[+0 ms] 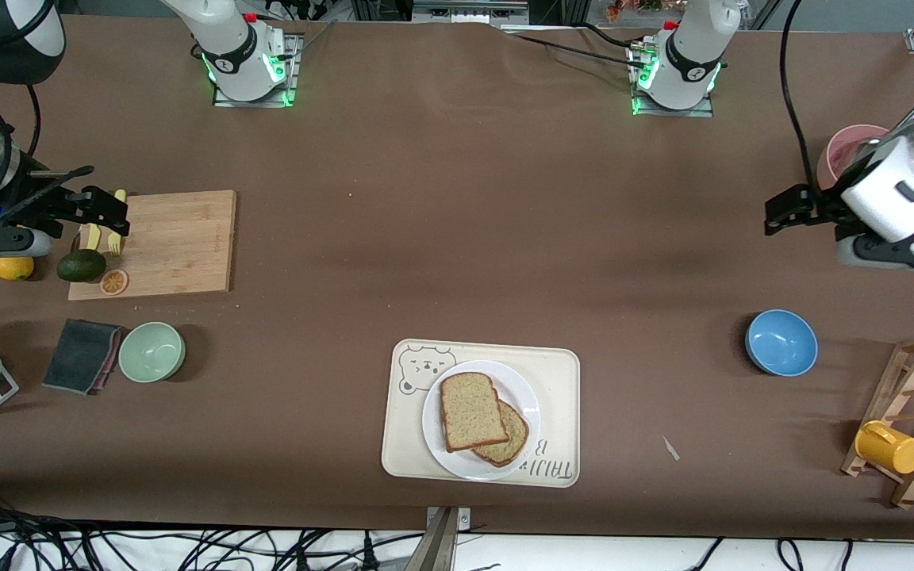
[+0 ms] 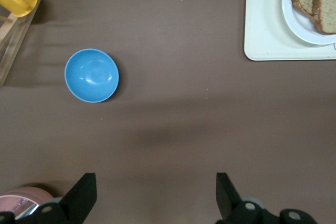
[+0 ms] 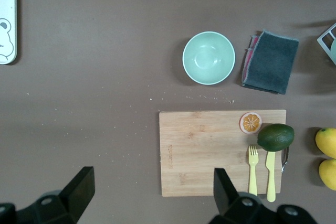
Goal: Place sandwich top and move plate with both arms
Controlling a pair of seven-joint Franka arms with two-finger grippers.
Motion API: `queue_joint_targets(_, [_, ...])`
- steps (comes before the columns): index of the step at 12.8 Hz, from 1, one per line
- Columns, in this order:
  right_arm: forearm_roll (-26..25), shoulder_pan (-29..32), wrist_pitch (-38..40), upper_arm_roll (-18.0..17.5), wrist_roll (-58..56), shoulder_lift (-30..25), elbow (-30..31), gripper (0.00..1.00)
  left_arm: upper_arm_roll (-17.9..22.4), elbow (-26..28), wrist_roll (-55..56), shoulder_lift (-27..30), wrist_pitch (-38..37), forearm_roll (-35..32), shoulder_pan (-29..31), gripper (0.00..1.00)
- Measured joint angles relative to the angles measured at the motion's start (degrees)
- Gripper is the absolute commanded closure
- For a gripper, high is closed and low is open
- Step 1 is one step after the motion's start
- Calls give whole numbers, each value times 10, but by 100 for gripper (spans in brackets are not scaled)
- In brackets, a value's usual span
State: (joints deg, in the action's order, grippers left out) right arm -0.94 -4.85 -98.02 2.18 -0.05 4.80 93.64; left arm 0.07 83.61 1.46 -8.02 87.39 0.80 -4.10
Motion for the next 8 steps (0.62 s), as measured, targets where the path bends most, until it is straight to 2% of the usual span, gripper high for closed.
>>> queue_joint_targets(3, [0,0,0,0,0,0,-2,0,-8,104,5,72,60,0,15,0])
queue_joint_targets(5, [0,0,0,0,0,0,-2,0,-14,126,14,88,68,0,15,0])
queue_joint_targets(8, [0,0,0,0,0,0,-2,0,-20,129,23,89,67,0,14,0])
